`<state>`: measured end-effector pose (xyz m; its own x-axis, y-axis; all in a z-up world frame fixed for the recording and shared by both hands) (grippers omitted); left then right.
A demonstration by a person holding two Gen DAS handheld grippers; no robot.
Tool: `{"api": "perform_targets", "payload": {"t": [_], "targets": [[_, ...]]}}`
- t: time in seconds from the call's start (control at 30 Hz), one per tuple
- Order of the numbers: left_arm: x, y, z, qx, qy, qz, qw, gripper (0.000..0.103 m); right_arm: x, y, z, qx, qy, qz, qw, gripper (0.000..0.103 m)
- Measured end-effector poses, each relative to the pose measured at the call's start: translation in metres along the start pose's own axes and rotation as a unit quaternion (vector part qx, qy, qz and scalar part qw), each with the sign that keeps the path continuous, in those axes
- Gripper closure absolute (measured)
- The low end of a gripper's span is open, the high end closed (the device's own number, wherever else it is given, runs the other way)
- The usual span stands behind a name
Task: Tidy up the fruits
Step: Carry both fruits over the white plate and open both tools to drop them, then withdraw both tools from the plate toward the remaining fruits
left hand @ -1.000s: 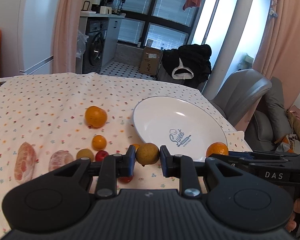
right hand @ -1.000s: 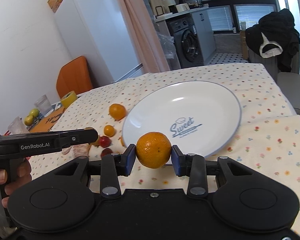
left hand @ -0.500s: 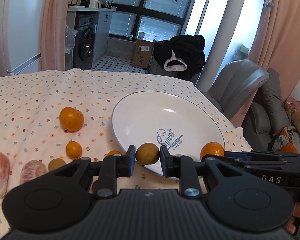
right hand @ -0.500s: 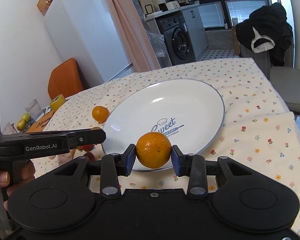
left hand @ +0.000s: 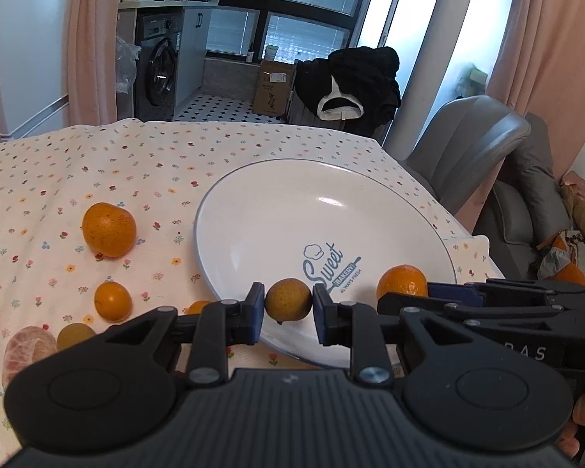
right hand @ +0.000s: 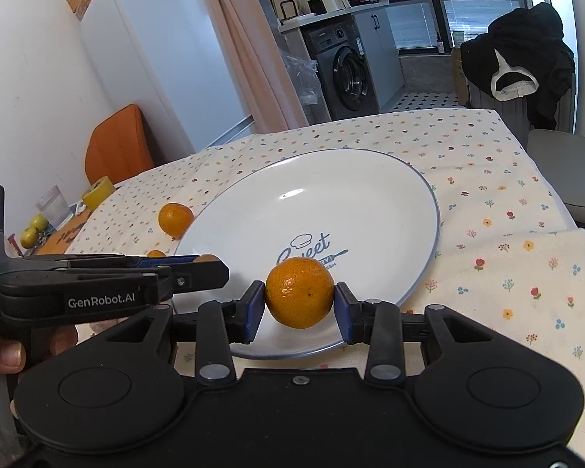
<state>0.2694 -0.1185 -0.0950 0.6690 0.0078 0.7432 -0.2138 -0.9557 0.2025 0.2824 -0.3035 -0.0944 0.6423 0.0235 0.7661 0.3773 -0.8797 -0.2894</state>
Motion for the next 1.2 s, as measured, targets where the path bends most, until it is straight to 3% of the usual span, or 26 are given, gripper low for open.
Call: {"api": "perform_targets", "payload": {"t": [0.5,0.7,0.77,0.87,1.03,1.2], "targets": [[0.004,-0.004,-0.033,0.022,0.015,-0.011,0.9996,0.074,0.003,-0.006,-0.018,-0.002,0.02,-0.001,1.0,0.063],[0.004,-0.009,-0.051,0.031,0.025,-0.017,0.9991,0.066,0.004,-0.015,-0.027,0.002,0.027,-0.004,1.0,0.062],[0.003,-0.009,-0.059,0.034,0.032,-0.017,0.9988,0.057,0.004,-0.018,-0.03,0.005,0.03,-0.006,1.0,0.061],[0.002,-0.011,-0.071,0.041,0.044,-0.017,0.998,0.048,0.005,-0.023,-0.034,0.01,0.036,-0.009,0.999,0.056],[0.0,-0.015,-0.085,0.051,0.056,-0.023,0.9969,0.044,0.004,-0.032,-0.036,0.017,0.038,-0.014,0.999,0.05],[-0.003,-0.025,-0.098,0.066,0.068,-0.031,0.995,0.033,0.003,-0.043,-0.038,0.022,0.045,-0.024,0.998,0.031]]}}
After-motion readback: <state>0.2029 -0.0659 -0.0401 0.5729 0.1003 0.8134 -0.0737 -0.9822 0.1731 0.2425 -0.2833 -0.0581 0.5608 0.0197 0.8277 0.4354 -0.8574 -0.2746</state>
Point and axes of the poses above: each gripper's, at about its wrist camera, not at the fingertips, and z roughly the way its jaws point, y to its right, x to its top, the point moved 2 cm from there along z, roughly the way its jaws point, and after that the axes turned 1 degree about y, right-handed, at the moved point
